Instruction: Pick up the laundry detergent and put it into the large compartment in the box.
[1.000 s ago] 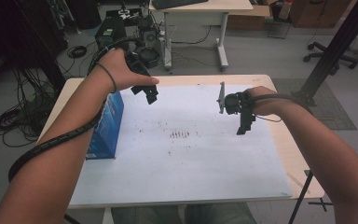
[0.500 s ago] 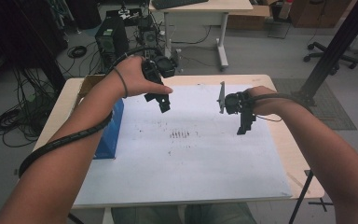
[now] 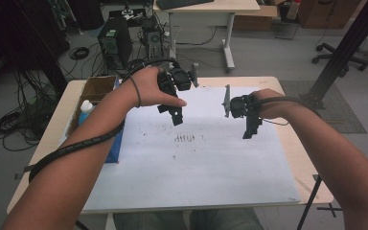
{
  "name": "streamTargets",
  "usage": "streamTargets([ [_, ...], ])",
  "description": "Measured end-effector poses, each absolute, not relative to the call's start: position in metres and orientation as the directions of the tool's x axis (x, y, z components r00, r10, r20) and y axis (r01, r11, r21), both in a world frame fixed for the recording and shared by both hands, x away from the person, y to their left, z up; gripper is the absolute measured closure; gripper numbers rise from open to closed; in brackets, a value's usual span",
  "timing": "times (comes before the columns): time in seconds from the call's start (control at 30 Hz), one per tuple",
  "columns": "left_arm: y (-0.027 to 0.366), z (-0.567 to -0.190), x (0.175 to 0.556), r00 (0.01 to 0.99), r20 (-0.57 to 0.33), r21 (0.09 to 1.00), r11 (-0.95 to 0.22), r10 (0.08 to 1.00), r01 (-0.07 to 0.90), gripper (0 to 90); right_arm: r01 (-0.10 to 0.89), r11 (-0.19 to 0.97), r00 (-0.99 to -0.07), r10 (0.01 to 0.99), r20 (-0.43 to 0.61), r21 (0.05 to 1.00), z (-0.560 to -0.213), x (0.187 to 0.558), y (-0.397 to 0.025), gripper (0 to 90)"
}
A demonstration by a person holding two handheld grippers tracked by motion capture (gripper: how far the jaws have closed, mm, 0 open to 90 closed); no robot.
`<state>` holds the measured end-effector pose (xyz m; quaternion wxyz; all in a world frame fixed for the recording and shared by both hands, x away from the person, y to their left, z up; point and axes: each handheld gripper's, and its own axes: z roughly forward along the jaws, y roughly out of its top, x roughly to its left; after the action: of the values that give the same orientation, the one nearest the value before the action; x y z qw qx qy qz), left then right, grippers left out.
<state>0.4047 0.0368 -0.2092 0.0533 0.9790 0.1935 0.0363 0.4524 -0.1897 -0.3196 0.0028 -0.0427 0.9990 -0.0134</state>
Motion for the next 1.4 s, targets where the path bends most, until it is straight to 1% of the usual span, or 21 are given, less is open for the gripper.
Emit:
streamTargets([
  [0.23,0.046,-0.218,0.402,0.911,0.046,0.119,-0.908,0.409,0.402,4.7,-0.088,0.996,-0.996,-0.089,-0.012,-0.025,-0.318,0.45,-0.189,6.1],
  [0.57,0.05,-0.22,0.404,0.913,0.039,0.099,-0.911,0.407,0.401,4.8,-0.09,0.996,-0.996,-0.091,-0.013,-0.015,-0.319,0.453,-0.188,6.1],
  [0.83,0.053,-0.218,0.406,0.908,0.036,0.11,-0.905,0.417,0.411,4.7,-0.078,0.997,-0.997,-0.078,-0.013,-0.007,-0.319,0.455,-0.196,6.1],
  [1.4,0.053,-0.219,0.404,0.907,0.033,0.089,-0.905,0.419,0.415,4.7,-0.074,0.997,-0.997,-0.074,-0.018,-0.006,-0.319,0.453,-0.197,6.1],
])
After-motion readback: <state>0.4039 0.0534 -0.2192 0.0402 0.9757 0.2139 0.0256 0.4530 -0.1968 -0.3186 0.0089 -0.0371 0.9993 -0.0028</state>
